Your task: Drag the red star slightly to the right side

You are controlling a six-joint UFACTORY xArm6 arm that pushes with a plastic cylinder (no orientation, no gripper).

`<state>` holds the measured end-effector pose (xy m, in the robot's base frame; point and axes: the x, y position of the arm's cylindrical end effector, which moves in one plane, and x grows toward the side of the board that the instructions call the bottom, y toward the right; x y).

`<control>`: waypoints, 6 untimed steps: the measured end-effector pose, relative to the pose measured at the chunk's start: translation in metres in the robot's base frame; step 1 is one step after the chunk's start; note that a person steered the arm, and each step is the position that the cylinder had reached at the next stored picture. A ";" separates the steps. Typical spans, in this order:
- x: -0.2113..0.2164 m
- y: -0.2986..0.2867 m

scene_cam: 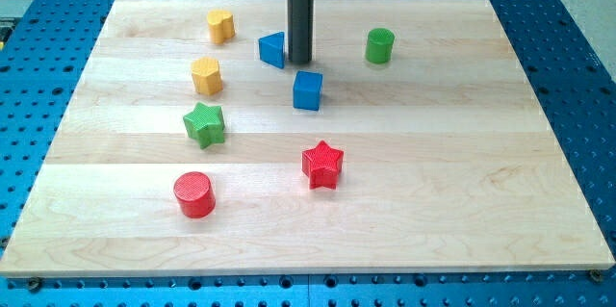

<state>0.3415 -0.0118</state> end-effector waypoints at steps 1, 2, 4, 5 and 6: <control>0.046 0.049; 0.126 0.072; 0.238 0.038; 0.205 -0.015; 0.184 -0.017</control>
